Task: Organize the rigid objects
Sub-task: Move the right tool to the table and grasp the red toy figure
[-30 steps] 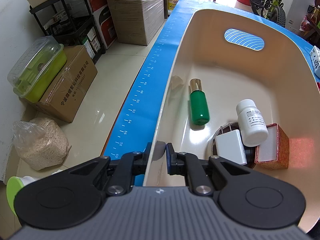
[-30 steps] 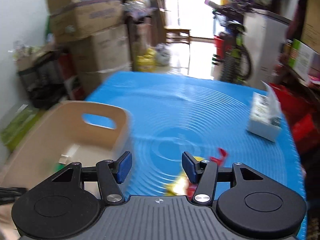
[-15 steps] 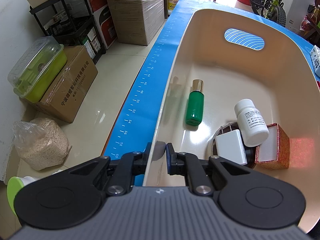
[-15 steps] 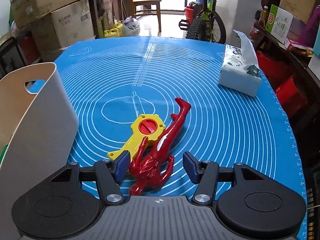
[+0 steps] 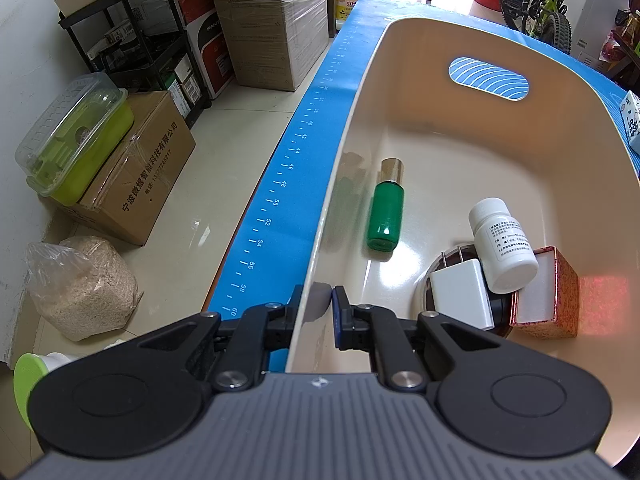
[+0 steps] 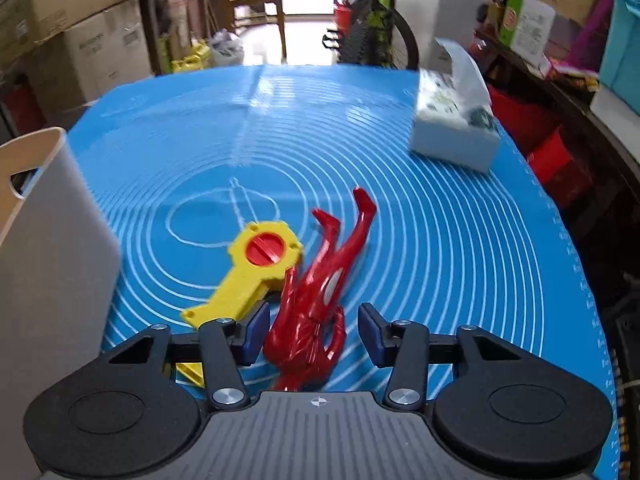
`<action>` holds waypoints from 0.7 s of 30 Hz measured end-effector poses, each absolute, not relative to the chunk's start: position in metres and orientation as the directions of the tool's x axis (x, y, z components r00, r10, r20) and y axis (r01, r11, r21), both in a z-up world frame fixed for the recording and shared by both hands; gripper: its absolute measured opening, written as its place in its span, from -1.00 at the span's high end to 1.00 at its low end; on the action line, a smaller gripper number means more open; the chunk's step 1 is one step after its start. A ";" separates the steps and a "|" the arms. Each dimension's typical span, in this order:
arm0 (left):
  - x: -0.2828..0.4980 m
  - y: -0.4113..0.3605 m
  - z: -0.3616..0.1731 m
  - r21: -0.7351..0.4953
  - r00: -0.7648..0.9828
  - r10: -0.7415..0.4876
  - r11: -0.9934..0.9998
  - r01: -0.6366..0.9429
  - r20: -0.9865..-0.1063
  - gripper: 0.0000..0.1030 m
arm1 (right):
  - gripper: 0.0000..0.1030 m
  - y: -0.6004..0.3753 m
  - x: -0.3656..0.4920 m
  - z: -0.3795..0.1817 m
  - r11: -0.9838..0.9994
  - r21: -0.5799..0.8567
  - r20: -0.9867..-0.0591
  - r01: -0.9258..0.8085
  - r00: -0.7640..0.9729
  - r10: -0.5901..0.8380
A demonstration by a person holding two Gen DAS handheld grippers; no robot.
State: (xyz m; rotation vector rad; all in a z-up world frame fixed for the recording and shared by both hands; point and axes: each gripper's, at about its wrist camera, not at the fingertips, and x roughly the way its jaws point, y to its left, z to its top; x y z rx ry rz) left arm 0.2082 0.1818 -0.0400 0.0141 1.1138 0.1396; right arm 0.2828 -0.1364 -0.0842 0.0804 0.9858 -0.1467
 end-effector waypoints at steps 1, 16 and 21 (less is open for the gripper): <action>0.208 0.182 -0.040 0.081 0.433 0.119 0.991 -0.105 -0.893 0.70 | -0.12 -0.140 0.283 -0.087 0.985 0.011 -0.841 0.170 0.535 -0.083; 0.208 0.182 -0.040 0.081 0.433 0.119 0.991 -0.105 -0.894 0.70 | 0.37 -0.158 0.267 -0.087 0.971 0.092 -0.814 0.218 0.578 -0.053; 0.208 0.181 -0.039 0.080 0.433 0.118 0.991 -0.106 -0.894 0.70 | 0.37 -0.155 0.251 -0.063 0.963 0.168 -0.775 0.211 0.632 -0.004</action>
